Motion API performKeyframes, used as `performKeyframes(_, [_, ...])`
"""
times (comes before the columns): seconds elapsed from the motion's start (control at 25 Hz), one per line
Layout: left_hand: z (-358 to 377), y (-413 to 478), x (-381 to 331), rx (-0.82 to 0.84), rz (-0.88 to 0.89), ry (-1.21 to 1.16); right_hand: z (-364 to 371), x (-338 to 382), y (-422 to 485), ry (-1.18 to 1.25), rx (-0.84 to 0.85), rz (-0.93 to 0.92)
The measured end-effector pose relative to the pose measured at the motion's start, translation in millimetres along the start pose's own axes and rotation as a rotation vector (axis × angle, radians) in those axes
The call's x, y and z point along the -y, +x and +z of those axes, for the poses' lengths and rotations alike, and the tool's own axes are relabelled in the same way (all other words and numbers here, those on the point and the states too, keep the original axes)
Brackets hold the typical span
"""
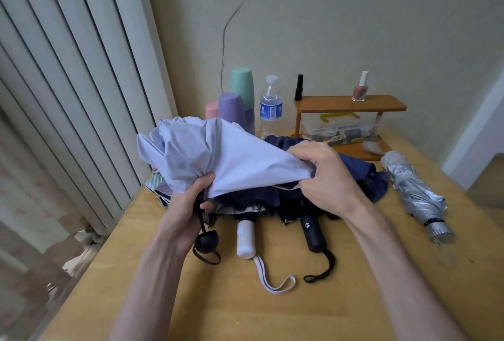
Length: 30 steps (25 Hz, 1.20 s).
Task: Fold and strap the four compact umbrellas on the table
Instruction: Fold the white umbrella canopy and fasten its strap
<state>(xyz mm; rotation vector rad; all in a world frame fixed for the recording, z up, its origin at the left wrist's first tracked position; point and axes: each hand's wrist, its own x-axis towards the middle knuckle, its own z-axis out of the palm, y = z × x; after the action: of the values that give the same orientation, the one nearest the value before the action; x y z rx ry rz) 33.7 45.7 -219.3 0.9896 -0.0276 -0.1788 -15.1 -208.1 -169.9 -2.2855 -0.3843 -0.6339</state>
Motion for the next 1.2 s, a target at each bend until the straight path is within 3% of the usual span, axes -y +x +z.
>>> performKeyframes(0.12, [6.0, -2.3, -1.5, -0.028, 0.015, -0.045, -0.7, 3.7, -3.4, -0.234, -0.336, -0.130])
performKeyframes(0.24, [12.0, -4.0, 2.3, -0.066, -0.008, -0.088, 12.4, 14.4, -4.7, -0.308, -0.614, -0.083])
performKeyframes(0.36, [17.1, -4.4, 6.3, -0.070, -0.026, -0.086, 26.5, 14.8, -7.7, -0.439, -0.634, 0.023])
performKeyframes(0.52, [15.6, -2.3, 6.9, -0.079, -0.007, -0.040, 25.6, 5.0, -10.8, -0.495, -0.704, -0.030])
performKeyframes(0.64, [12.1, -0.9, 4.7, -0.085, 0.033, -0.014, 19.2, -3.1, -12.0, -0.436, -0.791, -0.053])
performKeyframes(0.72, [14.6, -0.9, 4.8, -0.090, 0.058, -0.007, 21.6, -3.6, -12.7, -0.273, -0.829, 0.021])
performKeyframes(0.84, [21.9, -3.2, 8.1, -0.098, 0.095, 0.003, 25.6, -6.3, -9.4, 0.065, -0.674, 0.181])
performKeyframes(0.92, [24.0, -3.8, 9.7, -0.120, 0.119, 0.001, 23.7, -13.5, -9.5, 0.023, -0.650, 0.237])
performKeyframes(1.04, [23.1, -2.2, 10.5, -0.182, 0.165, 0.005, 16.8, -20.2, -13.5, -0.236, -0.643, 0.236])
performKeyframes(1.08, [22.2, -1.6, 10.0, -0.192, 0.176, 0.004, 15.4, -21.6, -13.3, -0.171, -0.580, 0.241])
performKeyframes(1.2, [15.6, -0.6, 7.0, -0.158, 0.193, 0.015, -0.2, -14.0, -9.1, 0.669, -0.180, 0.410])
